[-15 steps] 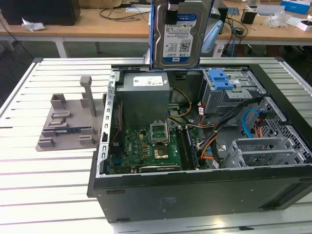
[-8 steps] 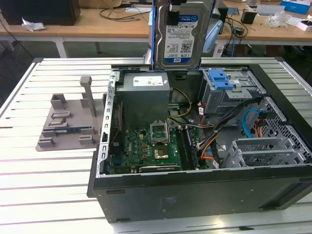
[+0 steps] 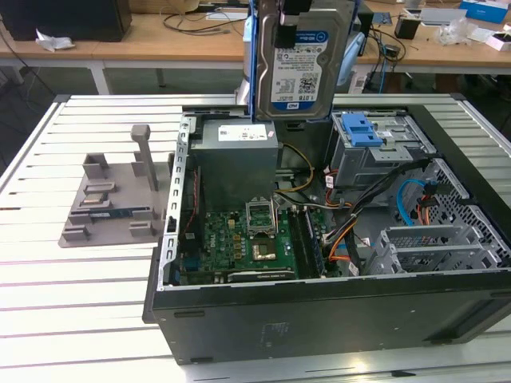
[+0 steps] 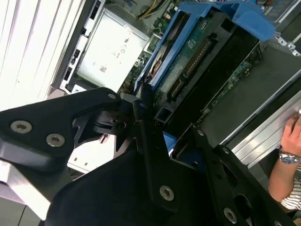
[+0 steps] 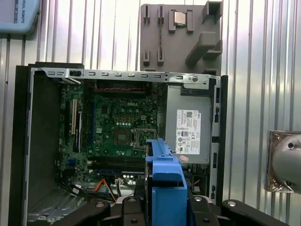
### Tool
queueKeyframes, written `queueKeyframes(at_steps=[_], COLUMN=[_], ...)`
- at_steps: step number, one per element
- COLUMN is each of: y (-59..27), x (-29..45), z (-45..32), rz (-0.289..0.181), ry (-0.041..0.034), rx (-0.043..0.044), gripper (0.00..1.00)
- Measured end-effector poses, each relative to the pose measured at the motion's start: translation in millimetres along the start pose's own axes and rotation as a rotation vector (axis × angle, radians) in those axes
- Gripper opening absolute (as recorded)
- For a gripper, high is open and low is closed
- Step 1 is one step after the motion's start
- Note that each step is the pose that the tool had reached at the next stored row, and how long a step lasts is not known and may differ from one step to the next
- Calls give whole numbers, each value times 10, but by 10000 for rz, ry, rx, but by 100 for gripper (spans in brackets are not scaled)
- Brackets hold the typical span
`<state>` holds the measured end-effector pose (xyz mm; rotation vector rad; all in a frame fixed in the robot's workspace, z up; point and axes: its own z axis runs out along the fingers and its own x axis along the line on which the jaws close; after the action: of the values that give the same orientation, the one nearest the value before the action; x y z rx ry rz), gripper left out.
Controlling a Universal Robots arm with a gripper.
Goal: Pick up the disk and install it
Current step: 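Pick up the disk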
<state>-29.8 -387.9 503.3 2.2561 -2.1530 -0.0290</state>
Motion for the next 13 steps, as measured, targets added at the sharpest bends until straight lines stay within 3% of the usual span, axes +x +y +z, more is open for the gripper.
queueKeyframes(at_steps=[13], y=[0], x=[114], z=[14], rz=[1], ry=[5], rx=[0], gripper=[37])
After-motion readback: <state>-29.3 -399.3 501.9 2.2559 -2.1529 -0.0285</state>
